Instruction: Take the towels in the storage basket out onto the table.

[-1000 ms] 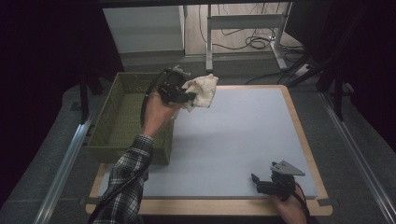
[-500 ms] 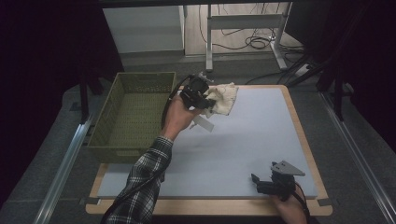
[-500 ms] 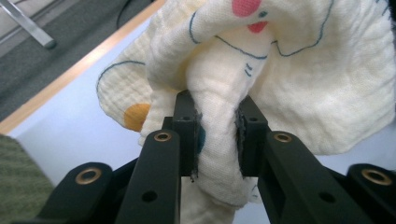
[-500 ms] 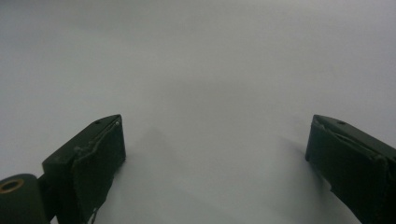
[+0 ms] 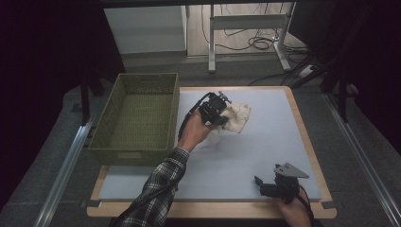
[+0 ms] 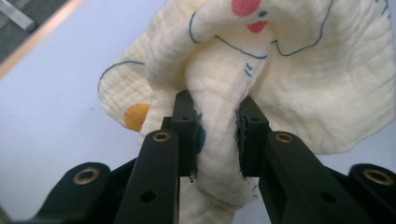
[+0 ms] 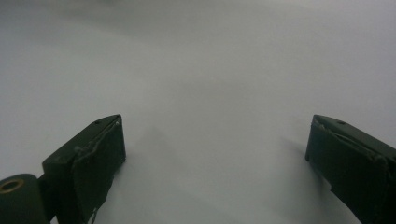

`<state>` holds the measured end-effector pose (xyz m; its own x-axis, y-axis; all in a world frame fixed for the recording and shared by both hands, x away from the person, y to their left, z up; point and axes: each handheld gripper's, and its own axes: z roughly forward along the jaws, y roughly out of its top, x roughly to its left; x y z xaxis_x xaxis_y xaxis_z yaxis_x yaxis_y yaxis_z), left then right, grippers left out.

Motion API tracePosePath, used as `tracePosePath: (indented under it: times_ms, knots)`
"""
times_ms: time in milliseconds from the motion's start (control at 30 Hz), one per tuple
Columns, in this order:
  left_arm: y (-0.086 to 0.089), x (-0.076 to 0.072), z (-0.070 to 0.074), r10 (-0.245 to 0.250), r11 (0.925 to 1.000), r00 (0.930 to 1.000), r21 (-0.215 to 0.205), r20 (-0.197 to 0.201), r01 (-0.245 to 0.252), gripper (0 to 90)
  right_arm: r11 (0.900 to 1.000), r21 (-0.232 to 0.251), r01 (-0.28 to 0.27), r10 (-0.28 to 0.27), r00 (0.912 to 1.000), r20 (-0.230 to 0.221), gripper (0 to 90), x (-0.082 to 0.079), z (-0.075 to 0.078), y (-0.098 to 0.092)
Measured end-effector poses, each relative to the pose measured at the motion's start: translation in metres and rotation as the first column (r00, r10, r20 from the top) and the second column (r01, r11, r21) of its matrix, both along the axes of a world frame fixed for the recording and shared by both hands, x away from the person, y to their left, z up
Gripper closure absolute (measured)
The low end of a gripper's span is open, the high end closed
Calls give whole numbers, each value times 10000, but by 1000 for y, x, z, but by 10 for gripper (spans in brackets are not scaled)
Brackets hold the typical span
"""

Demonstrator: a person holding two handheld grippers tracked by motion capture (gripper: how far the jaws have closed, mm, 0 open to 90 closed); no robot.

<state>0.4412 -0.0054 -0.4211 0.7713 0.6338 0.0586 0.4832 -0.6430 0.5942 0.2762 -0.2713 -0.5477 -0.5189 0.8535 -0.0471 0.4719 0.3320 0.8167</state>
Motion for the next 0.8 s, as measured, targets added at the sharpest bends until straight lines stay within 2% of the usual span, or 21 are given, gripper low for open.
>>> tracePosePath:
  times_ms: [33, 133, 167, 233, 267, 300, 333, 367, 400, 467, 600, 800]
  knots:
    - [0, 0, 0, 0, 10000, 10000, 0, 0, 0, 736, 10000, 0, 0, 0, 10000, 0, 51, 0, 0, 0]
    - [-9, -3, -21, -166, 9994, 9997, 297, -165, 170, 731, 10000, 8, 0, 0, 10000, -13, 50, 0, 0, 0]
    - [-9, -3, -21, -166, 9994, 9997, 297, -165, 170, 728, 10000, 8, 0, 0, 10000, -13, 50, 0, 0, 0]
    - [-14, -6, -34, -243, 9991, 9992, 352, -327, 255, 726, 10000, 8, 1, -1, 10000, -14, 51, 0, 0, 0]
    - [-17, -7, -45, -338, 9980, 9986, 511, -411, 359, 725, 10000, 1, -2, 2, 10000, -10, 50, 0, 0, 0]
    - [-17, -7, -45, -338, 9980, 9986, 511, -411, 359, 724, 10000, -1, -3, 3, 10000, -8, 50, 0, 0, 0]
    - [-18, -8, -54, -391, 9974, 9978, 585, -534, 422, 722, 10000, -13, -11, 11, 10000, 16, 51, 0, 0, 0]
    - [-18, -8, -54, -391, 9974, 9978, 585, -534, 422, 719, 10000, -13, -11, 11, 10000, 16, 51, 0, 0, 0]
    - [-20, -9, -62, -398, 9977, 9968, 527, -687, 435, 716, 10000, 3, 6, -5, 10000, -4, 51, 0, 0, 0]
    - [-22, -10, -69, -449, 9975, 9958, 502, -799, 490, 705, 10000, -1, 1, -1, 10000, -2, 50, 0, 0, 0]
    - [-27, -11, -80, -423, 9984, 9958, 344, -816, 452, 660, 10000, -1, 5, -5, 10000, -5, 51, 0, 0, 0]
    - [-25, -11, -86, -252, 9996, 9959, -143, -865, 241, 474, 9999, 47, -111, 111, 9999, -21, 54, 0, 0, -2]
